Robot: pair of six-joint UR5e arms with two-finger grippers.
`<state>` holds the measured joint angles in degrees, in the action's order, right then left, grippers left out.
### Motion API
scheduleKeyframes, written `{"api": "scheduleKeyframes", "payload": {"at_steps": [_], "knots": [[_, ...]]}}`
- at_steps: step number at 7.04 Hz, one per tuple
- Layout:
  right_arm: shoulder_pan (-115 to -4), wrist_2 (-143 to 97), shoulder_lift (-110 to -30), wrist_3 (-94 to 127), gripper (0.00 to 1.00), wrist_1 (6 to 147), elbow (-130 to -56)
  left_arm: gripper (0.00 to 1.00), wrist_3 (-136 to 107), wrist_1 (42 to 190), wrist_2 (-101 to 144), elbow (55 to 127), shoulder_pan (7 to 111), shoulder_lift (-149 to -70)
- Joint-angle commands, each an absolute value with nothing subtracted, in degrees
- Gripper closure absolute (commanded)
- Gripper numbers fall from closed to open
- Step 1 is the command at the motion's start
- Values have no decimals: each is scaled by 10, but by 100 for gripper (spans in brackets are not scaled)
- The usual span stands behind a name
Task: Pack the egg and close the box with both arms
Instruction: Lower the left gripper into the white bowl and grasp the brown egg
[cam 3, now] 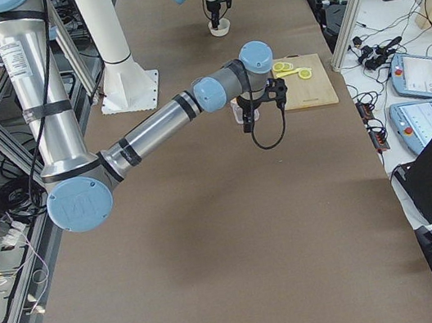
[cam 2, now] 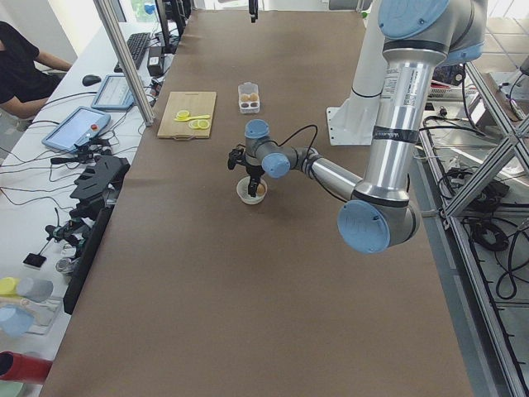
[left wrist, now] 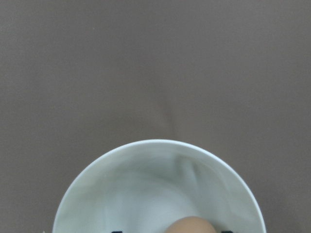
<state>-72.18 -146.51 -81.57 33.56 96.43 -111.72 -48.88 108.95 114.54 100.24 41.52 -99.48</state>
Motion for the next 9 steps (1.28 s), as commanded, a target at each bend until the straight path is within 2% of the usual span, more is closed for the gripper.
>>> {"api": "scheduleKeyframes", "payload": {"at_steps": [1,8,9], "knots": [[-721,-1466,-810,336,0,965,-1116,24,-496,1091,1149,1006,414,-993],[-721,-1465,-809,336,0,965,-1116,25,-497,1089,1150,1010,409,-987],[-720,-1465,-809,336,0,965,-1116,29,-497,1089,1150,1011,409,-987]]}}
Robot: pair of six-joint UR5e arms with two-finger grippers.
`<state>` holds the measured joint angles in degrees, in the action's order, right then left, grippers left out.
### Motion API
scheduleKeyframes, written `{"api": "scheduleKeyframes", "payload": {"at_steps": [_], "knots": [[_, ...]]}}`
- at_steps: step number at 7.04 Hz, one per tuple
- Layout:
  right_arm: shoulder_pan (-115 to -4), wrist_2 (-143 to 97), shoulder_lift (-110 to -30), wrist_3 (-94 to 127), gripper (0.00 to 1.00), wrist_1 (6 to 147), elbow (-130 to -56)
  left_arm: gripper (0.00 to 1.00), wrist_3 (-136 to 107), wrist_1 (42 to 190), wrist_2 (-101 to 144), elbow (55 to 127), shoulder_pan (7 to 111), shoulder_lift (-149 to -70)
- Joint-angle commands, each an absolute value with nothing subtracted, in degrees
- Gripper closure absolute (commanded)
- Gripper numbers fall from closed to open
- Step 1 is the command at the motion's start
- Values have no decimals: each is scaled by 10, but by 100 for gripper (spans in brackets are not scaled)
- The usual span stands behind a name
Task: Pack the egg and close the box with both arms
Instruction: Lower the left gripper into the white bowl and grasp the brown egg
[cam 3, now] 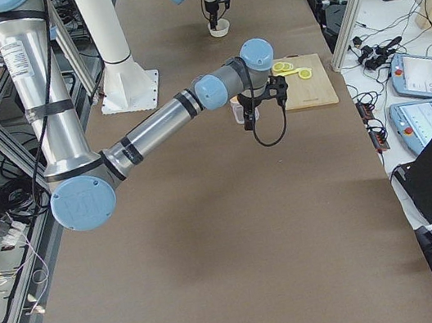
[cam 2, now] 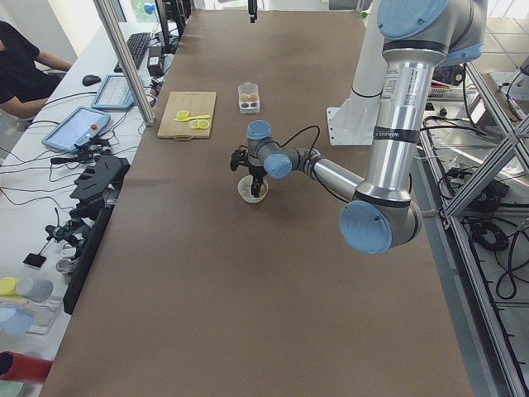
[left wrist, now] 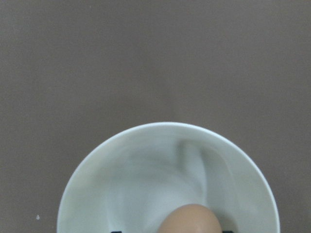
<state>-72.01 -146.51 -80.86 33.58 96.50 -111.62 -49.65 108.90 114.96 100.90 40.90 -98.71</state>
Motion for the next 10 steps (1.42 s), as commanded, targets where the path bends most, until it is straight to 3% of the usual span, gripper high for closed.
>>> {"api": "scheduleKeyframes", "payload": {"at_steps": [1,6,8,10], "knots": [[-721,-1465,-809,336,0,965,-1116,32,-497,1089,1150,1011,409,-988],[-721,-1465,-809,336,0,965,-1116,37,-496,1090,1149,1005,407,-991],[-721,-1465,-809,336,0,965,-1116,72,-496,1089,1149,1005,407,-991],[-721,-1465,-809,336,0,965,-1116,100,-497,1089,1150,1006,407,-987]]}}
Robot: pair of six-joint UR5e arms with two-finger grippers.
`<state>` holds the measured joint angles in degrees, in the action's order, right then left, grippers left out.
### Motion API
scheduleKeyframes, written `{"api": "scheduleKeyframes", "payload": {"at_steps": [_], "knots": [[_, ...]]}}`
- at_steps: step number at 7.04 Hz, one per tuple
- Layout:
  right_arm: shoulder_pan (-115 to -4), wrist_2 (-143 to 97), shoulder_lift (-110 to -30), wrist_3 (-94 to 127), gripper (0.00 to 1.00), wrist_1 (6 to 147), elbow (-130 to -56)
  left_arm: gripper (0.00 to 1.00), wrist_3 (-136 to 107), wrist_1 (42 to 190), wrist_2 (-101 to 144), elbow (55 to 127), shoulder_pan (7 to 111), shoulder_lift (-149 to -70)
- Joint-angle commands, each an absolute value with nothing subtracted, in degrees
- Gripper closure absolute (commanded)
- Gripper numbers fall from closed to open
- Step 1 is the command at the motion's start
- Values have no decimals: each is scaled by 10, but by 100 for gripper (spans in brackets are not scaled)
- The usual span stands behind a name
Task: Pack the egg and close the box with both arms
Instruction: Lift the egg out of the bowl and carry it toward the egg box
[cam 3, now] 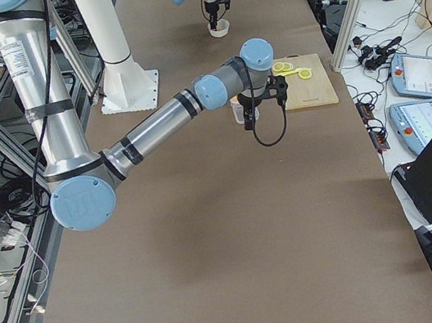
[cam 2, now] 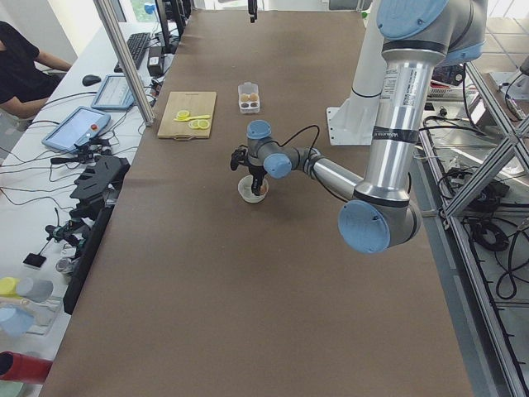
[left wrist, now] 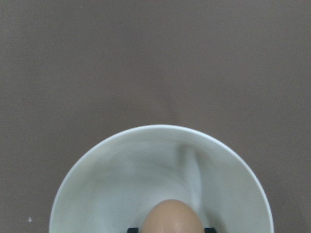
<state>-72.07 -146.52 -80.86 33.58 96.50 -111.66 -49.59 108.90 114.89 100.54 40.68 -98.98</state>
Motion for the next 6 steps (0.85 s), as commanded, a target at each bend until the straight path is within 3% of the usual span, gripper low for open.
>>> {"api": "scheduleKeyframes", "payload": {"at_steps": [1,4,6], "knots": [[-721,-1465,-809,336,0,965,-1116,100,-495,1089,1156,1013,410,-984],[-721,-1465,-809,336,0,965,-1117,100,-498,1087,1191,1100,464,-944],[-721,-1465,-809,336,0,965,-1117,100,-587,1105,1182,1138,477,-959]]}}
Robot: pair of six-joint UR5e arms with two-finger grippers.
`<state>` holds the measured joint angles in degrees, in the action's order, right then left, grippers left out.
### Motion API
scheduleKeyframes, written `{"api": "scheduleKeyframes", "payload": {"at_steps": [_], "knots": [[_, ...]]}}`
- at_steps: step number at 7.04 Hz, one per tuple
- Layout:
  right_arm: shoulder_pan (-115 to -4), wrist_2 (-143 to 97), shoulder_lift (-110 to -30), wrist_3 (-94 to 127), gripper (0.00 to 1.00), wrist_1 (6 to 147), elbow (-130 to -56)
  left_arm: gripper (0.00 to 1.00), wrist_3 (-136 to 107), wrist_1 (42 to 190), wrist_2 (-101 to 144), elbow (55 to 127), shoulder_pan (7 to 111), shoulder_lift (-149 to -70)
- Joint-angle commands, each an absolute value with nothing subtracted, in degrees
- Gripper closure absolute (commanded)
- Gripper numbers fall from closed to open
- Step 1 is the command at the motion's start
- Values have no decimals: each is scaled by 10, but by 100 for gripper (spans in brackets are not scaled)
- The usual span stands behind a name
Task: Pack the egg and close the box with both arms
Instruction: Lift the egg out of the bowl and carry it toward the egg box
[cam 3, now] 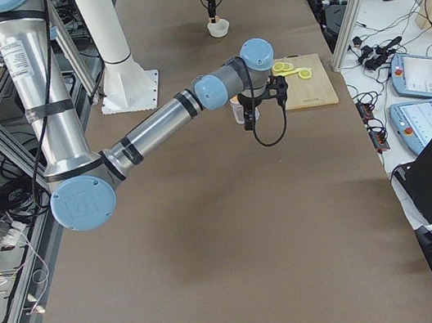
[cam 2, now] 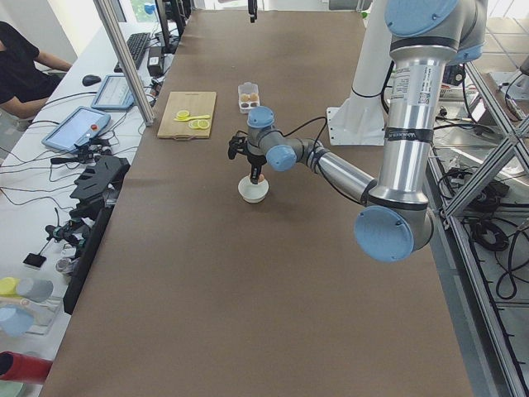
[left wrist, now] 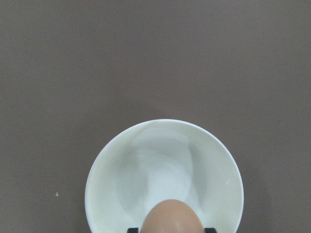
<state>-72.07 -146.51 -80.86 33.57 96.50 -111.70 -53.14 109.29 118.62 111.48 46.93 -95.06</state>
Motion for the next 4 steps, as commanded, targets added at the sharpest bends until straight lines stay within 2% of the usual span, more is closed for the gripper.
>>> {"api": "scheduleKeyframes", "payload": {"at_steps": [1,3,4], "knots": [[-722,-1465,-809,336,0,965,-1119,100,-654,1168,1154,1134,474,-962],[-722,-1465,-809,336,0,965,-1120,100,-760,1224,1081,1105,433,-1046],[-722,-1465,-809,336,0,965,-1121,100,-771,1223,971,1094,363,-1089]]}}
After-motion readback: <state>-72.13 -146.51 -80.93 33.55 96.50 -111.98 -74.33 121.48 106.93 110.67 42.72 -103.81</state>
